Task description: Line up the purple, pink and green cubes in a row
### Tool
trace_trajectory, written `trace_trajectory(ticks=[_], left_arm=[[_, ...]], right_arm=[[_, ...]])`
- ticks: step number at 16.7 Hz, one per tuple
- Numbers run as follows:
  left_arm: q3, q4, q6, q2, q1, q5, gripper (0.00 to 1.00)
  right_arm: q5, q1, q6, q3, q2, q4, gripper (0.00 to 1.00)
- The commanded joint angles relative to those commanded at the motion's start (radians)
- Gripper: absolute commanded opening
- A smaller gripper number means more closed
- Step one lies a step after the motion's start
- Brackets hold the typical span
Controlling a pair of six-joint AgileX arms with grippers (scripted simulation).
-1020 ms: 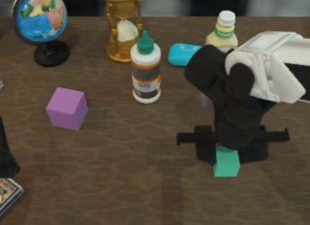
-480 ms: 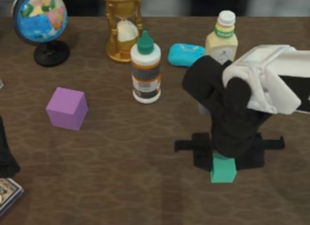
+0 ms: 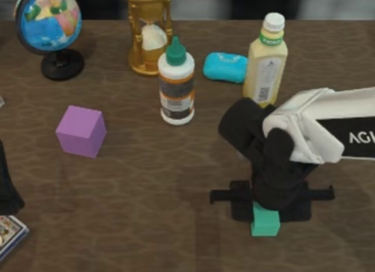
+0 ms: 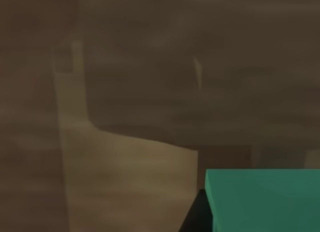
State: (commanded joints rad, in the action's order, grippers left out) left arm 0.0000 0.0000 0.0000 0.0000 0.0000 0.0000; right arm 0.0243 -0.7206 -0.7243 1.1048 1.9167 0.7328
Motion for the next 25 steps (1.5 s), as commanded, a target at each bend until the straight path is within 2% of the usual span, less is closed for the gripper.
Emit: trace_trajectory(ticks=[2,15,25], left_arm=[[0.0,0.0,0.0,0.0,0.0,0.0,1.0],[0.0,0.0,0.0,0.0,0.0,0.0,1.0],[0.0,0.0,0.0,0.0,0.0,0.0,1.0]], right_arm=[[0.0,0.0,0.0,0.0,0.0,0.0,0.0],[0.0,0.0,0.0,0.0,0.0,0.0,0.98],[0.0,0.001,0.0,0.003,-0.002,0.004,1.0]])
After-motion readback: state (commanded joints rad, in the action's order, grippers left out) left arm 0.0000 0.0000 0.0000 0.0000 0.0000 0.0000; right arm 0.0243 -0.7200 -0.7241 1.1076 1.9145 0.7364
